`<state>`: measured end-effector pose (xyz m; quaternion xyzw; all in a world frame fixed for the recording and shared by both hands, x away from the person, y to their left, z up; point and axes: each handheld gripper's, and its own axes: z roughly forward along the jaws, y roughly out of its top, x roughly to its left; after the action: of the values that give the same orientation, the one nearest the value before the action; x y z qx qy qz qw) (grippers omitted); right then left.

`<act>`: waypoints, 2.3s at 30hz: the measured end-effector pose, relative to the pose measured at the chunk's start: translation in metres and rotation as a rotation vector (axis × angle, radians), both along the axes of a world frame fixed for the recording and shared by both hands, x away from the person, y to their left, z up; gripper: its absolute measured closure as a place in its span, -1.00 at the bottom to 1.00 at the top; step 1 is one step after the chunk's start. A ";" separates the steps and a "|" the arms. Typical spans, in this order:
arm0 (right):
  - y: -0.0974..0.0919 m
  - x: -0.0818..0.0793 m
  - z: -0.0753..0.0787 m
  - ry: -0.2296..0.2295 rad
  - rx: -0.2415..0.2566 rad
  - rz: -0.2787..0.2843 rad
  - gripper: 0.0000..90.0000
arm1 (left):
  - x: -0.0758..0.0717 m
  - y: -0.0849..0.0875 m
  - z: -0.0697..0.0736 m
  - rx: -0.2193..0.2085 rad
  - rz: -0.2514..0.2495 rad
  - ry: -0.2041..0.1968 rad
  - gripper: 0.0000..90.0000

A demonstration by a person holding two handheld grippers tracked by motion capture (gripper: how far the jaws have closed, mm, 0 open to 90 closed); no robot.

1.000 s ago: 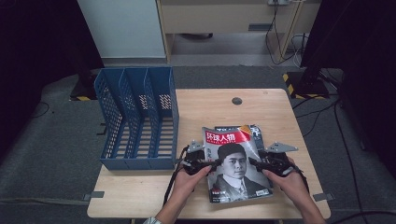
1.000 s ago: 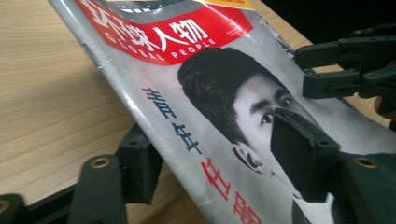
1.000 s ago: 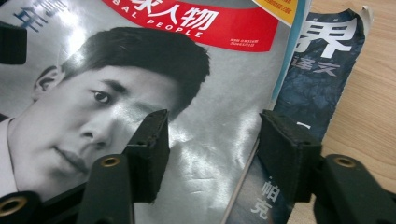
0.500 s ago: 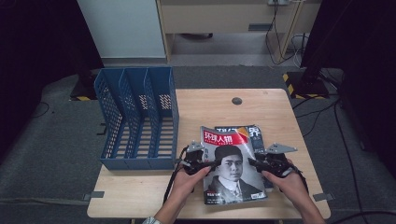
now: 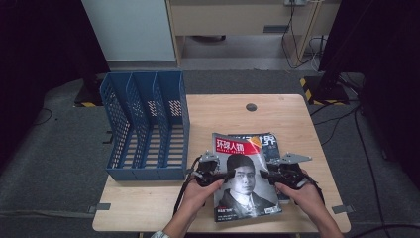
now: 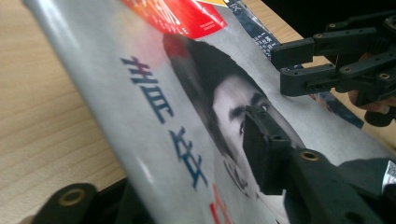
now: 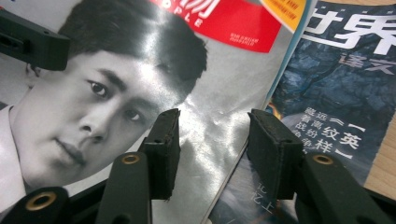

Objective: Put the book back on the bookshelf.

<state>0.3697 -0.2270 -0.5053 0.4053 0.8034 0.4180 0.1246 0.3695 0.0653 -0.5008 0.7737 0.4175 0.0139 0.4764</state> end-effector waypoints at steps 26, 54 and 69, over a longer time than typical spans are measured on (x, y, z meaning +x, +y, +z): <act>-0.003 0.007 -0.006 0.012 0.095 -0.032 -0.72 | -0.007 -0.003 0.007 0.024 -0.005 -0.090 0.73; -0.003 0.008 -0.003 0.025 0.100 -0.022 -0.77 | -0.014 -0.004 0.017 0.028 -0.021 -0.147 0.76; -0.003 0.010 -0.003 0.049 0.104 -0.025 -0.78 | -0.017 -0.003 0.024 0.010 -0.038 -0.190 0.82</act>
<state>0.3801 -0.2305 -0.5085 0.4312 0.7785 0.4474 0.0889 0.3528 0.0620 -0.4773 0.7790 0.3556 0.0801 0.5102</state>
